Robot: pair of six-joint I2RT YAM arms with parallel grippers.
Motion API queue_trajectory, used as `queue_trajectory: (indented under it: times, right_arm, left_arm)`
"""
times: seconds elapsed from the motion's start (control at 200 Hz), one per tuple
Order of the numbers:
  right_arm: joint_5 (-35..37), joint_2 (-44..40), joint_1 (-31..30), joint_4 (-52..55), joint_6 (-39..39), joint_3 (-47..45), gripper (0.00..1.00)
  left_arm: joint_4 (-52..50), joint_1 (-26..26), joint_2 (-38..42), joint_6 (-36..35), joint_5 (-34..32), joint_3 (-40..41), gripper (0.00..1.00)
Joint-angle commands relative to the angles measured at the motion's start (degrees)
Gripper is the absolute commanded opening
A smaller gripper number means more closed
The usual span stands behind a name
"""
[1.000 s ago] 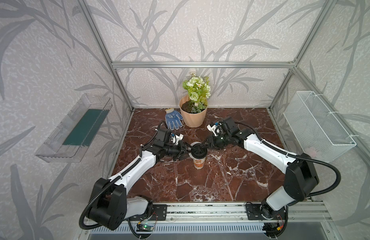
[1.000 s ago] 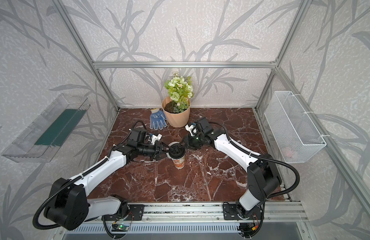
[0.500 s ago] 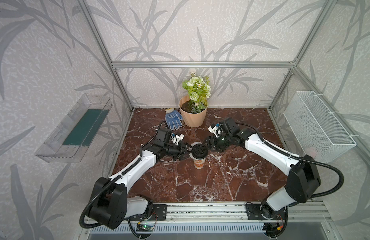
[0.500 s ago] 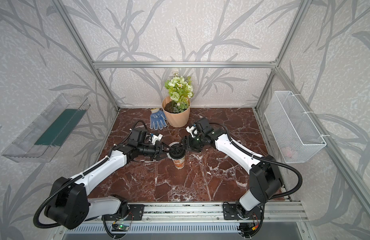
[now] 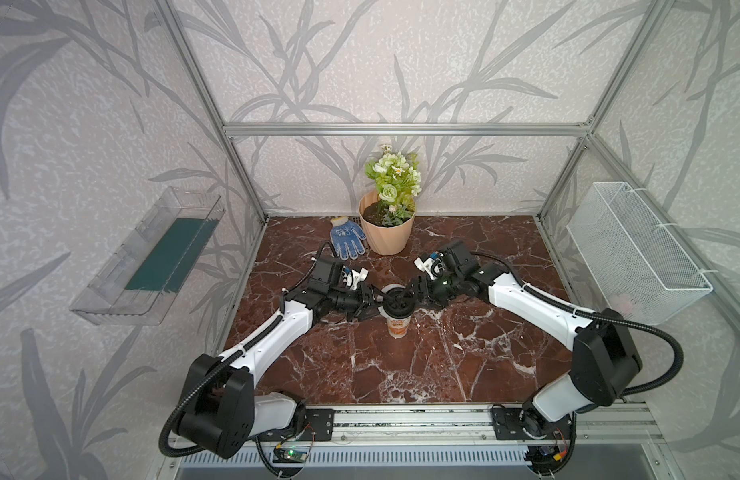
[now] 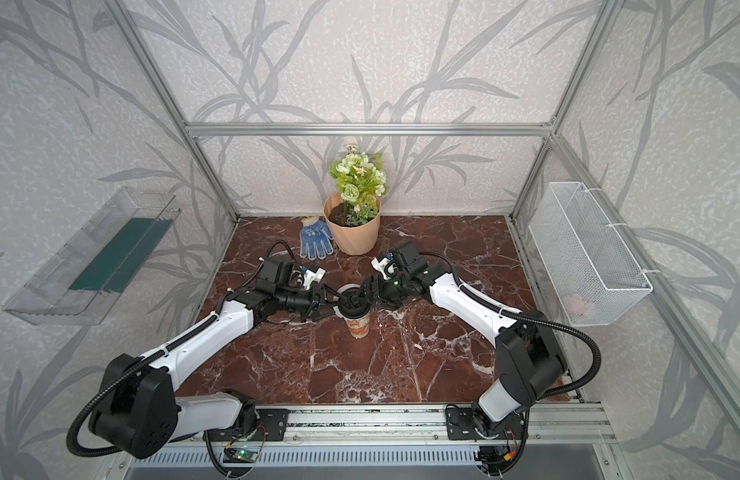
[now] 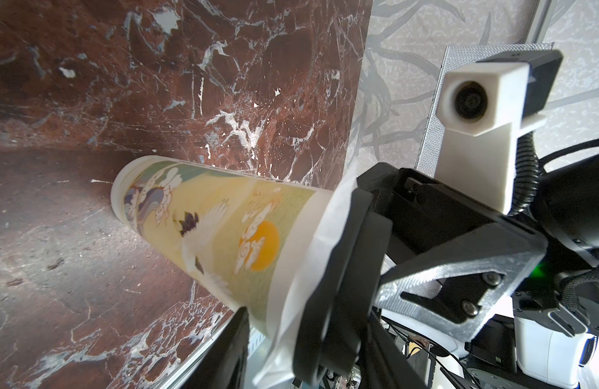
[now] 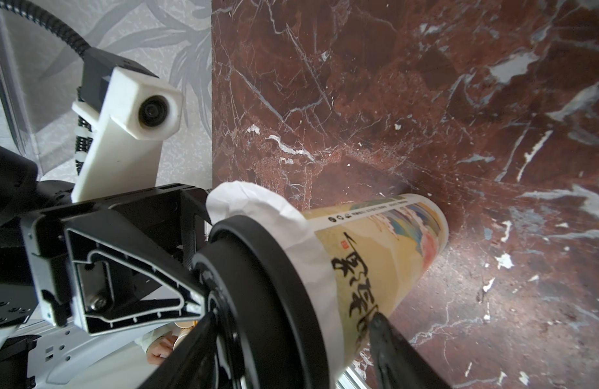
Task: Put the leak-proof paper on the milk tea cups
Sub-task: Secure the cup lid on the cup.
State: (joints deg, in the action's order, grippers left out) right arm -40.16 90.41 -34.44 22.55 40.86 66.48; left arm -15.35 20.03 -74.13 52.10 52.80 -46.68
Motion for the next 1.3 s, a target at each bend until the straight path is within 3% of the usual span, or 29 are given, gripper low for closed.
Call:
queue_trajectory:
  times: [0.0,0.29,0.71,1.295]
  right_arm:
    - [0.94,0.77,0.15,1.19,0.31,-2.12,0.69]
    - [1.21,0.37,0.33,0.68,0.79,-3.46,0.67]
    - [0.99,0.38,0.33,0.77,0.68,-3.37,0.67]
    - [0.95,0.6,0.31,1.1,0.43,-3.42,0.67]
  left_arm:
    - [-6.24,0.18,-1.36,0.62,-5.41,2.21,0.51]
    - [-3.91,0.01,0.17,1.99,-4.92,1.17,0.58]
    - [0.33,-2.34,4.11,5.07,-3.69,2.19,0.59]
    - [1.67,-3.51,6.69,5.3,-2.38,6.5,0.5]
